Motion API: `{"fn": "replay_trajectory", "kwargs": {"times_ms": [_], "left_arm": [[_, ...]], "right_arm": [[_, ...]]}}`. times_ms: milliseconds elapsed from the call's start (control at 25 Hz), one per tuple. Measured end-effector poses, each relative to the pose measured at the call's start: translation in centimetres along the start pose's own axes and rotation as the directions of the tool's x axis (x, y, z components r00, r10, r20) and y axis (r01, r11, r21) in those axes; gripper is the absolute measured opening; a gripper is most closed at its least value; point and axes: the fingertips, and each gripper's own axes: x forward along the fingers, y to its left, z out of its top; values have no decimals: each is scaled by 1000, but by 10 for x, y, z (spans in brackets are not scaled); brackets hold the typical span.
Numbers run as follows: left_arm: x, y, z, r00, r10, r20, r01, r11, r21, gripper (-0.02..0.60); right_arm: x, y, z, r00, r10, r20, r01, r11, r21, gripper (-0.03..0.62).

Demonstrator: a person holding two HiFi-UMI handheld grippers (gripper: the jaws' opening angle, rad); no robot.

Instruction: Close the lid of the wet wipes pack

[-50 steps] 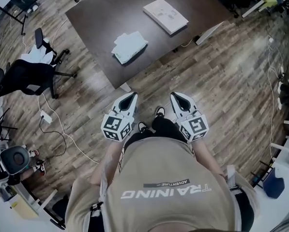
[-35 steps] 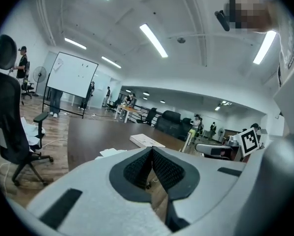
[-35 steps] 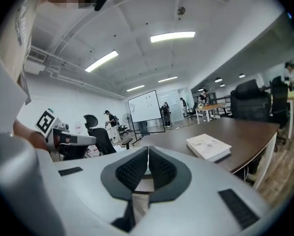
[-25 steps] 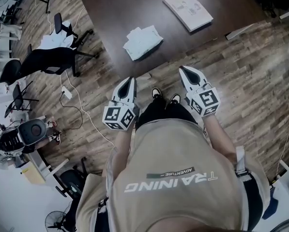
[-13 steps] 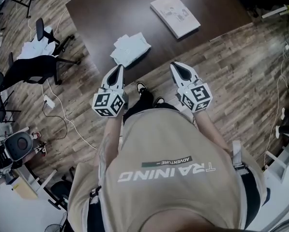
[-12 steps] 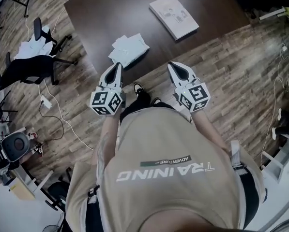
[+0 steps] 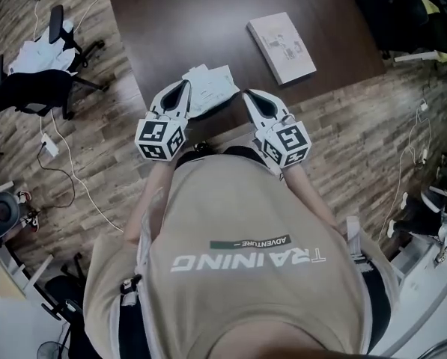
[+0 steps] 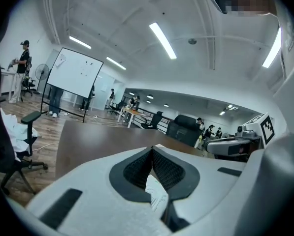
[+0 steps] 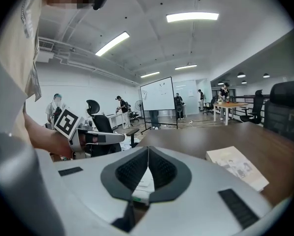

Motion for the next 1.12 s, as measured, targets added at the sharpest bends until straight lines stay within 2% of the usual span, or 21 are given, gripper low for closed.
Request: {"fn": "replay_trajectory", "kwargs": {"times_ms": [280, 560, 720, 840, 1000, 1120], "left_arm": [[-10, 29, -11, 997, 64, -34, -65, 998, -27, 11], [-1, 49, -4, 981, 190, -39, -192, 981, -32, 11], [-3, 48, 2, 961, 268, -60, -273, 958, -88, 11], [2, 47, 9, 944, 325, -60, -329, 941, -83, 11], [8, 35, 11, 922, 382, -60, -385, 919, -78, 11], [15, 33, 11, 909, 413, -57, -417, 904, -97, 11]], "right_arm": [[46, 5, -6, 994, 96, -49, -96, 995, 3, 15], [85, -20, -12, 972, 218, -94, -216, 976, 21, 15], [97, -22, -4, 936, 331, -123, -334, 943, -5, 15], [113, -28, -3, 897, 413, -155, -424, 905, -40, 15], [112, -35, -3, 859, 477, -185, -498, 862, -91, 15], [117, -39, -6, 833, 516, -201, -540, 837, -90, 15]]}}
